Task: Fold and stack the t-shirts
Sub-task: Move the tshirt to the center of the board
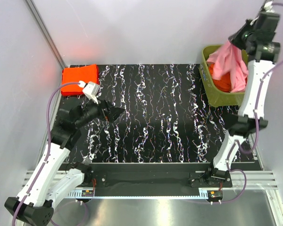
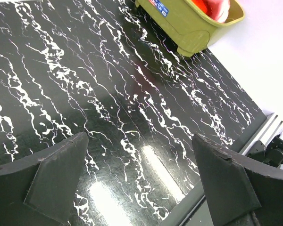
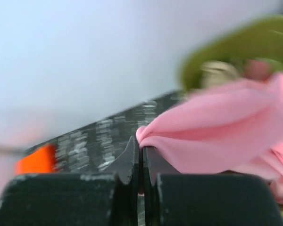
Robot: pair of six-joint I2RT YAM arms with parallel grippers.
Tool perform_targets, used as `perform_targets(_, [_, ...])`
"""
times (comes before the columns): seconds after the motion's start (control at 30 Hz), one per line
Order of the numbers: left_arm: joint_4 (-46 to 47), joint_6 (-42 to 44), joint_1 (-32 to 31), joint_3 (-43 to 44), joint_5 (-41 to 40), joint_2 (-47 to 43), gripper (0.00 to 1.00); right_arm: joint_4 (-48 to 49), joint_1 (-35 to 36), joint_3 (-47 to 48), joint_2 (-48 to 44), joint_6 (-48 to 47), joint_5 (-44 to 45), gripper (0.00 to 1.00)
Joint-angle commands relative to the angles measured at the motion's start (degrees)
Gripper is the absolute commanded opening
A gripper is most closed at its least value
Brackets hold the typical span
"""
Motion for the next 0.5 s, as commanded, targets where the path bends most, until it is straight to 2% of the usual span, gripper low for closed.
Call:
perform_targets(0.0, [0.8,0.0,0.6,1.5,3.3,1.0,0.99,3.2,2.3,3.0,-10.9,4.7,-22.4,0.00])
perform_targets(0.13, [-0.8,0.3,0.7,2.7,5.0,3.1,0.99,5.3,6.6,-0.3,-17.4,7.6,-26.9,0.00])
perform_targets(0.3, [-0.9,0.2,0.8,2.4,2.8,2.1,0.99,15.6,10.3,-10.2,-24.1,15.9,-36.1,0.00])
perform_targets(0.43, [-2.0,-0.2,0.8,2.6,-0.8,2.1,0.98,16.7,15.3,-16.0,-25.2,17.5,-36.8,0.00])
perform_targets(0.47, [-3.3,-0.9,0.7,2.8,-3.1,2.1,0.98,16.6,16.8,-21.8,-26.5,17.1,-35.7,0.00])
